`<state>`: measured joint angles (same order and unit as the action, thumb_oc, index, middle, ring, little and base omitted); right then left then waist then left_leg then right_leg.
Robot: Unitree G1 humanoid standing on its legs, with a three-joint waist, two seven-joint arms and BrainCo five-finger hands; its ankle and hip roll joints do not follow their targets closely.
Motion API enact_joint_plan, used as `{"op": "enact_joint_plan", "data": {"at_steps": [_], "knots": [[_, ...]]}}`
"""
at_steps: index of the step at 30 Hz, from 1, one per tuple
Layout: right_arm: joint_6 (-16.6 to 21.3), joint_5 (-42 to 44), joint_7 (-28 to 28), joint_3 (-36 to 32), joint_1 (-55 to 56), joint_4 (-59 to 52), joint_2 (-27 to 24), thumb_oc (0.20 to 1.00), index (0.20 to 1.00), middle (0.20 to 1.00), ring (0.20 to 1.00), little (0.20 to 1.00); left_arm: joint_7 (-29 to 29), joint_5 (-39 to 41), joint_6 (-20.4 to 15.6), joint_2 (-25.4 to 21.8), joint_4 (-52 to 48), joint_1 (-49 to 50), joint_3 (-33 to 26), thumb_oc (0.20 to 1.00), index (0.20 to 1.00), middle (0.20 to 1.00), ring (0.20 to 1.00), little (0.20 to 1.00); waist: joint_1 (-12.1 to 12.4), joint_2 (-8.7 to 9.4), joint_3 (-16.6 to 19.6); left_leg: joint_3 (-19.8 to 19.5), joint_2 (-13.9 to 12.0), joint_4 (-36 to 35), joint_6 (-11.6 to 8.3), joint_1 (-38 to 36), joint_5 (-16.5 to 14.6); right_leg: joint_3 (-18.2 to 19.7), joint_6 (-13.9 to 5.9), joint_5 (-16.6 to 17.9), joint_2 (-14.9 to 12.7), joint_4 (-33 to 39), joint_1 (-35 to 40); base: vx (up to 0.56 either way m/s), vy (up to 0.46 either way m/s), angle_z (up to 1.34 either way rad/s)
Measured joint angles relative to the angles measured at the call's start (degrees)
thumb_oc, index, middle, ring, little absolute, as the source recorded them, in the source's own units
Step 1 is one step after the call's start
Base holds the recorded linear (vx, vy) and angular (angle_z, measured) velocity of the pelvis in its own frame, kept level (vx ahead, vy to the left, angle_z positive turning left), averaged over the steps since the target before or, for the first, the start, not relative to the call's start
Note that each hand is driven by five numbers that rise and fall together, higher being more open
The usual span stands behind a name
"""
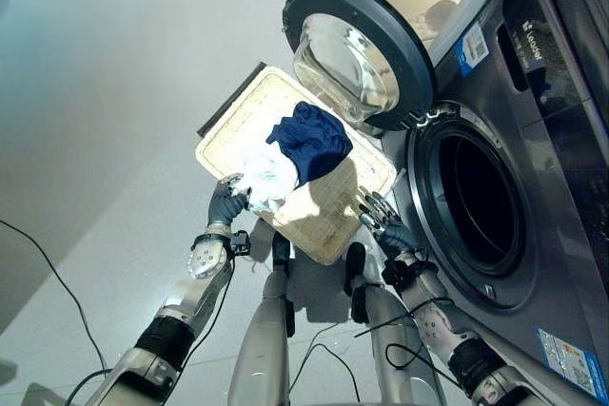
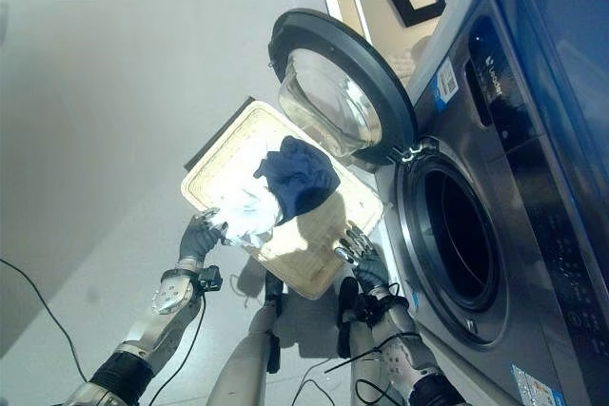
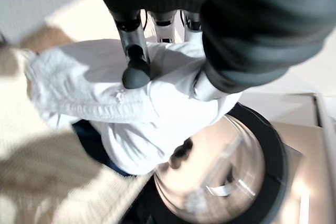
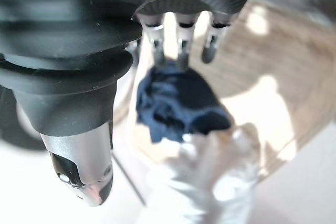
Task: Put the clothes into the washing machine.
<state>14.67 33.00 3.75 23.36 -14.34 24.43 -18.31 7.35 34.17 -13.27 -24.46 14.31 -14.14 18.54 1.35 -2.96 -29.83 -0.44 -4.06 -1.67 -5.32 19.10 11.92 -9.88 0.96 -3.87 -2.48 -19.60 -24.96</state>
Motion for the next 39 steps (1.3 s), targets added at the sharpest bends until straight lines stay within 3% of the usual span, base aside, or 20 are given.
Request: {"op": "enact_joint_plan", "data": {"at_steps": [4,7,15,26,28,33,39], "knots": [[-0.36,-18.42,6.18,1.90,-1.63,-1.42,-7.61,1.000,1.000,1.000,1.000,1.000,-7.34,5.56,0.99,-0.44,-2.24,1.58,0.27,0.200,0.200,0.200,0.200,0.200,1.11,-1.24,0.22,0.28,-0.19,0.26,0.32,-1.58,-0.25,-0.03,0.00,0.09,0.03,0.61,1.97,0.02,-0.009,0.01],[-1.83,-28.20,9.67,2.63,-4.83,-1.45,-10.67,1.000,1.000,1.000,1.000,1.000,-9.71,6.15,2.87,-1.14,-2.34,1.31,0.29,0.200,0.200,0.200,0.200,0.200,1.19,-1.61,0.21,0.23,-0.22,0.21,0.36,-2.39,-0.25,-0.22,0.05,0.29,0.18,1.23,3.11,0.02,-0.012,0.02],[-4.87,-43.78,14.38,4.31,-10.70,-3.99,-14.75,1.000,1.000,1.000,1.000,1.000,-14.67,7.69,8.07,-6.23,-6.71,-0.75,0.57,0.200,0.200,0.200,0.200,0.200,1.55,-1.73,0.22,-0.02,0.14,0.20,0.44,-4.96,-0.26,-1.37,-0.37,0.22,-0.01,3.01,7.24,0.03,-0.005,0.07],[-7.20,-45.80,8.02,8.23,-12.53,-4.28,-14.92,1.000,1.000,1.000,1.000,1.000,-21.51,9.89,14.46,-8.37,-10.13,-2.96,2.91,0.200,0.200,0.200,0.200,0.200,2.62,-1.75,0.23,-0.03,0.28,-0.05,0.36,-5.19,-0.34,-1.55,-0.47,0.23,-0.44,3.35,7.45,0.00,0.001,0.01],[-7.24,-45.23,3.24,10.67,-13.03,-4.93,-14.92,1.000,1.000,1.000,1.000,1.000,-23.02,9.89,15.90,-8.28,-10.72,-3.72,5.13,0.200,0.200,0.200,0.200,0.200,2.61,-1.75,0.23,-0.05,0.30,-0.32,0.36,-5.19,-0.33,-1.58,-0.49,0.25,-0.45,3.45,7.41,0.00,0.000,0.00],[-7.29,-42.74,-2.14,14.98,-14.13,-6.56,-15.34,1.000,1.000,1.000,1.000,1.000,-23.57,9.89,17.85,-8.31,-10.89,-5.55,6.05,0.200,0.200,0.200,0.200,0.200,2.65,-1.75,0.23,-0.01,0.32,-0.63,0.64,-5.18,-0.10,-1.60,-0.51,0.26,-0.37,3.71,7.44,0.00,0.000,0.00],[-7.27,-39.81,-3.80,15.72,-14.39,-6.68,-15.54,1.000,1.000,1.000,1.000,1.000,-24.04,9.90,19.29,-8.21,-10.88,-6.90,7.72,0.200,0.200,0.200,0.200,0.200,2.52,-1.74,0.22,0.01,0.32,-0.87,0.66,-5.18,-0.09,-1.60,-0.69,0.46,0.03,4.66,7.82,0.00,0.000,0.00]]}}
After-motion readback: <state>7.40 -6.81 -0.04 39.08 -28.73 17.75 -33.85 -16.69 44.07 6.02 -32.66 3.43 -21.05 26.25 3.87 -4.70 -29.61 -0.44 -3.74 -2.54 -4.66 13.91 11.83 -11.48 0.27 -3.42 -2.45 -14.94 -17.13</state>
